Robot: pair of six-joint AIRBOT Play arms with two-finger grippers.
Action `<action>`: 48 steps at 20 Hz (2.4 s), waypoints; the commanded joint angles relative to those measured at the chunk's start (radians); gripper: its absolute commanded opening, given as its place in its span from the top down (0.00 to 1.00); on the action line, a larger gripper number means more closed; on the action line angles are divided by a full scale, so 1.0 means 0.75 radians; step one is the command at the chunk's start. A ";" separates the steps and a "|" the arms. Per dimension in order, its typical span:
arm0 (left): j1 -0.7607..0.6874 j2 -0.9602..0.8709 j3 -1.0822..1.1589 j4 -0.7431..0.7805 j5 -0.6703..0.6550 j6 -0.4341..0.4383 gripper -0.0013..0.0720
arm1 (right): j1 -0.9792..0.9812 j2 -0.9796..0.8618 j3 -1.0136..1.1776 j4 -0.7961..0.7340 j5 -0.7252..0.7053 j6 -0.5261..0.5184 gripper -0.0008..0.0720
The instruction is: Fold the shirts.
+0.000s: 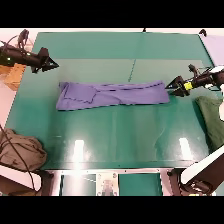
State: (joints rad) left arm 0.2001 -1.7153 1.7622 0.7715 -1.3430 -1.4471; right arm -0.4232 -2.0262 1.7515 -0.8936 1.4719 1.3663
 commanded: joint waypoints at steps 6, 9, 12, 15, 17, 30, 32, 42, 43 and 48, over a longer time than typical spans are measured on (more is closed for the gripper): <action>-0.230 -0.001 0.002 0.010 0.053 0.010 0.95 | 0.114 -0.135 0.004 0.056 -0.003 -0.094 0.58; -0.348 -0.002 0.002 0.055 0.157 0.021 0.95 | 0.122 -0.133 0.099 0.064 -0.011 -0.092 0.96; -0.451 -0.024 0.002 0.115 0.243 0.020 0.95 | 0.122 -0.104 0.239 0.063 0.046 -0.083 0.96; -0.569 -0.154 0.003 0.078 0.252 0.015 0.95 | 0.124 -0.001 0.314 0.064 0.074 -0.082 0.96; -0.673 -0.261 0.009 -0.004 0.311 0.030 0.95 | 0.125 0.091 0.342 0.065 0.112 -0.077 0.96; -1.067 -0.808 0.406 -0.462 0.561 0.059 0.95 | 0.162 0.511 0.344 0.065 0.246 -0.052 0.96; -1.091 -0.809 0.406 -0.467 0.510 0.058 0.95 | 0.194 0.511 0.342 0.064 0.251 -0.051 0.96; -0.629 -0.570 0.406 -1.079 -0.025 0.161 0.95 | 0.532 0.510 0.338 0.063 0.195 0.055 0.96; -0.553 -0.503 0.406 -1.053 -0.062 0.162 0.95 | 0.596 0.509 0.336 0.062 0.138 0.071 0.96; -0.154 -0.177 0.406 -0.978 -0.127 0.175 0.95 | 0.976 0.413 0.222 0.059 -0.263 0.099 0.96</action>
State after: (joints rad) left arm -0.0681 -1.9678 2.0663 0.0349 -1.3849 -1.3323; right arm 0.1619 -1.6775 1.9606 -0.8486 1.4548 1.4239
